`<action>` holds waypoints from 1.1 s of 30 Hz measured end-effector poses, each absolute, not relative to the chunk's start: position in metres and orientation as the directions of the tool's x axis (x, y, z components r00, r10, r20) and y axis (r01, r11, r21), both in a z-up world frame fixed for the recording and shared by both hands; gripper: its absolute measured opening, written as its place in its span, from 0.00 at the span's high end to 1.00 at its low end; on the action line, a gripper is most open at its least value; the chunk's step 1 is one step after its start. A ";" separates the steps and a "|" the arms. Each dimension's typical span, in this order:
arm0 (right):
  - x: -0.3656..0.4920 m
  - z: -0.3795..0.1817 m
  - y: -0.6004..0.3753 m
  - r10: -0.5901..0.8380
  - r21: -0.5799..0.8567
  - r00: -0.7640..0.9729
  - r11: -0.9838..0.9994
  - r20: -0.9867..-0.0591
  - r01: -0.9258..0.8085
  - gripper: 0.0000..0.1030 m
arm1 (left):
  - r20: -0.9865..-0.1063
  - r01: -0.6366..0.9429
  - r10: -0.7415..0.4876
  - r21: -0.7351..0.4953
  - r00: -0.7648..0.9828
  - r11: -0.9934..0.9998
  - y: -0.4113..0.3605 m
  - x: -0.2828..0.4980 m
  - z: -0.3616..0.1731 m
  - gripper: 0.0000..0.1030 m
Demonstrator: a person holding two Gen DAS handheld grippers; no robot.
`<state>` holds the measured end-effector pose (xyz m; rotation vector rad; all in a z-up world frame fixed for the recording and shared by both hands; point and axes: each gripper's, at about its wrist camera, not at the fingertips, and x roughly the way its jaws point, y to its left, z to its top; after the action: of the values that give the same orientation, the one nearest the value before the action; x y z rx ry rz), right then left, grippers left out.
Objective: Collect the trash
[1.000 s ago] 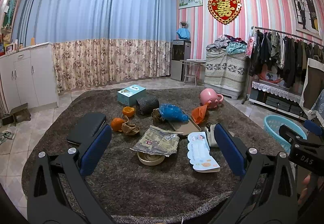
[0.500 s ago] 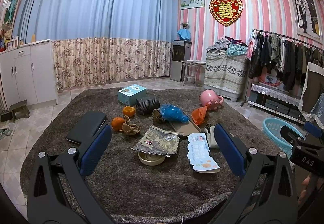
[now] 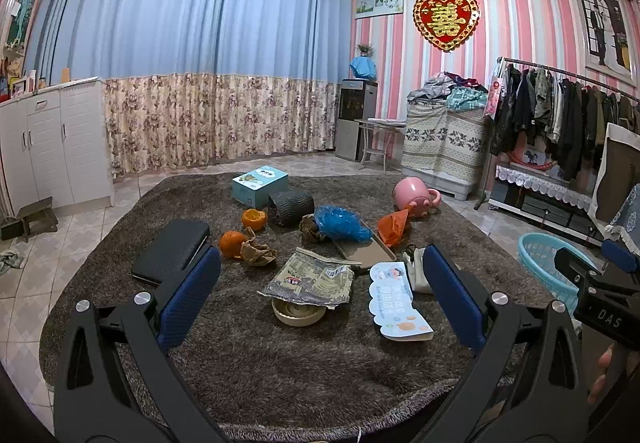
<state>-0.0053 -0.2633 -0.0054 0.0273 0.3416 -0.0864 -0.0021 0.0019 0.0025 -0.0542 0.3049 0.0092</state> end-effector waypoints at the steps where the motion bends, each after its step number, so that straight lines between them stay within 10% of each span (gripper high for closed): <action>1: -0.005 -0.006 -0.263 -0.080 0.012 0.938 0.996 -0.336 0.089 0.04 | -0.300 -0.017 0.001 -0.052 0.954 0.998 0.002 -0.002 0.002 0.05; 33: -0.003 -0.007 -0.262 -0.076 0.011 0.938 0.996 -0.338 0.085 0.04 | -0.301 -0.017 -0.001 -0.058 0.954 0.998 0.003 -0.001 0.001 0.05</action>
<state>-0.0032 -0.2621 -0.0071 0.0255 0.3439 -0.0820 -0.0012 0.0029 0.0006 -0.0597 0.3056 0.0078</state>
